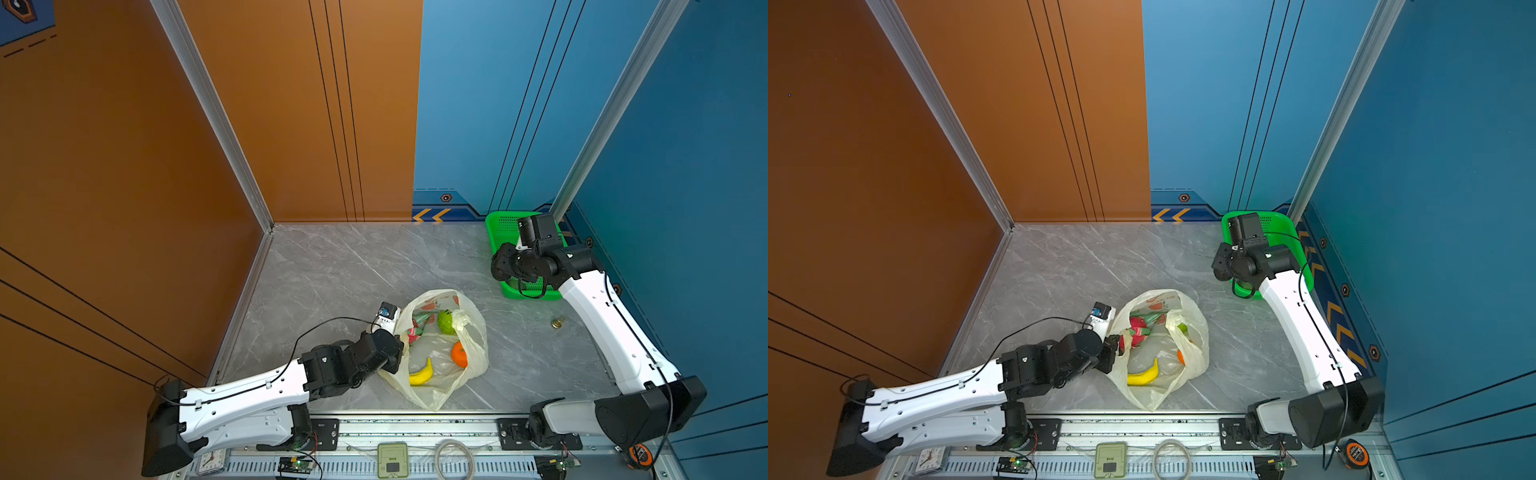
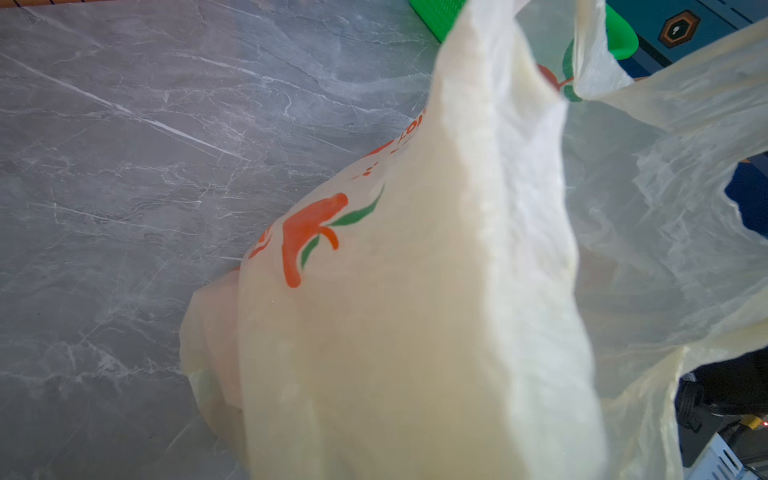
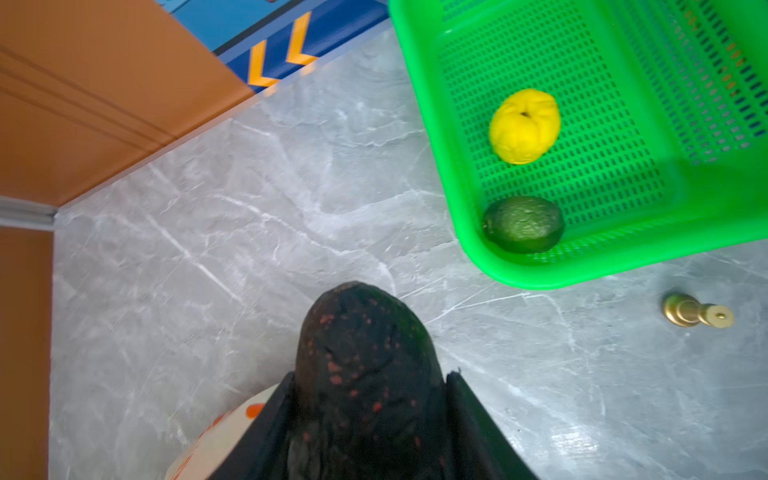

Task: Untie the knot of the plastic bag and take out the fruit
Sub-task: 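Carry the dark avocado to the green basket and release it, then move the right gripper back over the open bag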

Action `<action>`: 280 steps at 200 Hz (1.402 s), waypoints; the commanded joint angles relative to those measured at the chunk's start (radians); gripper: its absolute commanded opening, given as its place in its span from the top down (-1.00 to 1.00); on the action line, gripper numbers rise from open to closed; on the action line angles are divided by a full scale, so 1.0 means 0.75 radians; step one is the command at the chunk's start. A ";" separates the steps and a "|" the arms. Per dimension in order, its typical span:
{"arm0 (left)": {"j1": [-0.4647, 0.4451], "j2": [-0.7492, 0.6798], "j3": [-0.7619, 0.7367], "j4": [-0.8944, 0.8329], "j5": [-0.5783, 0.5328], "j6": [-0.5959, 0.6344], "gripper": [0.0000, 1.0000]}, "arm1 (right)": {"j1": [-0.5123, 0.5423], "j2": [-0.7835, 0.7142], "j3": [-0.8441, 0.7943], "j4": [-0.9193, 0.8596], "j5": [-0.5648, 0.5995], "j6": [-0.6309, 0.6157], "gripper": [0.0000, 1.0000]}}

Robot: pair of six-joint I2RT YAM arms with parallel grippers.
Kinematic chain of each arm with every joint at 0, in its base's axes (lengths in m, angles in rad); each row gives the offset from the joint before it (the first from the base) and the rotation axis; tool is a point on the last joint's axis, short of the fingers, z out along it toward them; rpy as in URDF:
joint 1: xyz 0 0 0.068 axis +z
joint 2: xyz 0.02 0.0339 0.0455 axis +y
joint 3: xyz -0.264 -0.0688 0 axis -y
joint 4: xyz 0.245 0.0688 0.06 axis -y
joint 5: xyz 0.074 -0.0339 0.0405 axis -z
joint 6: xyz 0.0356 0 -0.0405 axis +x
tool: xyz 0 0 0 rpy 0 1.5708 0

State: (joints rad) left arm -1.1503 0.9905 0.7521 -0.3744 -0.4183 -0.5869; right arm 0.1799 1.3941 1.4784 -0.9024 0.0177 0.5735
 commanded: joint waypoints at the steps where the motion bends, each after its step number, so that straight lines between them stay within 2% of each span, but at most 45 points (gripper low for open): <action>1: 0.031 0.005 0.045 -0.006 0.031 0.034 1.00 | -0.133 0.095 -0.034 0.130 -0.069 -0.120 0.36; 27: 0.050 0.004 0.036 0.007 0.047 0.043 1.00 | -0.266 0.264 -0.004 0.203 -0.096 -0.166 0.35; 78: 0.077 -0.006 0.024 0.018 0.045 0.043 1.00 | -0.360 0.603 0.192 0.203 -0.065 -0.229 0.30; 94: 0.084 -0.010 0.016 0.023 0.044 0.041 1.00 | -0.357 0.677 0.236 0.192 -0.060 -0.249 0.19; 116: 0.088 -0.018 0.010 0.023 0.039 0.038 1.00 | -0.354 0.716 0.244 0.190 -0.032 -0.251 -0.19; 152: 0.089 -0.038 -0.008 0.020 0.036 0.032 1.00 | -0.346 0.691 0.219 0.189 -0.009 -0.257 -0.71; 177: 0.090 -0.038 -0.007 0.018 0.049 0.030 1.00 | -0.347 0.640 0.203 0.172 -0.017 -0.255 -1.00; 236: 0.090 -0.030 0.019 0.006 0.076 0.059 1.00 | -0.300 0.428 0.140 0.077 -0.099 -0.275 -1.00; 280: 0.087 -0.042 0.013 0.010 0.065 0.061 1.00 | -0.160 0.203 0.127 -0.070 -0.177 -0.265 -1.00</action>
State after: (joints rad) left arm -1.0927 0.9760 0.7528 -0.3656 -0.3759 -0.5644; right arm 0.0002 1.6356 1.5879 -0.8463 -0.0650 0.3809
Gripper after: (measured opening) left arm 0.044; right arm 0.997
